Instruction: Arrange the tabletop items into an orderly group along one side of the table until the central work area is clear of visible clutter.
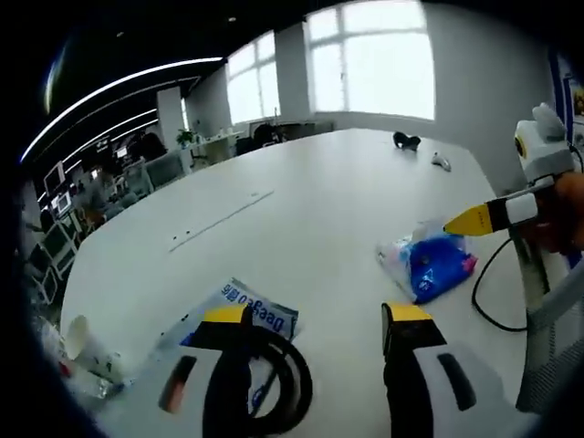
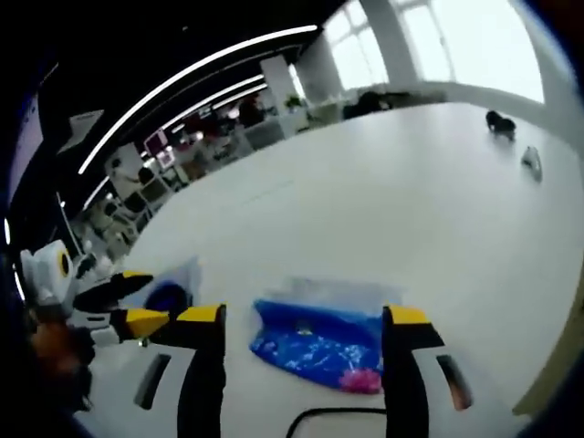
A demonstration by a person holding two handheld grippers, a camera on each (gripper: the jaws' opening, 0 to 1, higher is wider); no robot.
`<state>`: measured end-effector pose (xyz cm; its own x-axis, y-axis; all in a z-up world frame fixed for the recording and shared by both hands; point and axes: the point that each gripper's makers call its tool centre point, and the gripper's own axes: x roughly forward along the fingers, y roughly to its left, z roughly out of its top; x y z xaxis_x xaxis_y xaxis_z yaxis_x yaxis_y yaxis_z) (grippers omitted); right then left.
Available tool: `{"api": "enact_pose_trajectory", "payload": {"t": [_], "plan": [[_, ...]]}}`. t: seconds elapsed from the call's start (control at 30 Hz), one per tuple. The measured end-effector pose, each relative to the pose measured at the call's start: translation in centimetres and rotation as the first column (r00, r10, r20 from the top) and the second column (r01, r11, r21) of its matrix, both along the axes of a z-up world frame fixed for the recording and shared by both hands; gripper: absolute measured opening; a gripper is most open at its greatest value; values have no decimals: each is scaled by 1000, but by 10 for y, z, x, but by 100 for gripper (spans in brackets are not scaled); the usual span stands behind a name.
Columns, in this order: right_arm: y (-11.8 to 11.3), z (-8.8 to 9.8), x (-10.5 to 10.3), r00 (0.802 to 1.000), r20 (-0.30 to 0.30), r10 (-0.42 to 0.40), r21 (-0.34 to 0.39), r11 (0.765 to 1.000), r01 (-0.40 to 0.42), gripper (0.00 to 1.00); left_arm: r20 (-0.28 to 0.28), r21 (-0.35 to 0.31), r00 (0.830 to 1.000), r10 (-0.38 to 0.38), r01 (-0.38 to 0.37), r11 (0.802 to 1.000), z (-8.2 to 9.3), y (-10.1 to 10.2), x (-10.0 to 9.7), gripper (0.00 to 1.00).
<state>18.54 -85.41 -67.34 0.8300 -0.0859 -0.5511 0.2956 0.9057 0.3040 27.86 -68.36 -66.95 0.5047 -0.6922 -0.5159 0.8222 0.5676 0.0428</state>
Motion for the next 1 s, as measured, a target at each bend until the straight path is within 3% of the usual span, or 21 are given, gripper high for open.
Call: {"api": "enact_pose_trajectory", "payload": {"t": [0.3, 0.43, 0.73, 1.0], "plan": [[32, 8, 28, 993, 10, 117, -27, 993, -116, 76, -7, -23, 989, 145, -145, 989, 1, 58, 13, 71], [51, 8, 40, 988, 15, 156, -18, 988, -156, 81, -2, -1, 978, 208, -208, 978, -3, 84, 14, 78], [98, 8, 64, 957, -5, 291, -35, 956, -291, 83, -53, -11, 947, 318, -319, 948, -15, 129, 9, 85], [134, 1, 82, 930, -20, 368, -29, 929, -369, 88, -55, -12, 921, 384, -386, 923, -16, 159, 8, 90]]}}
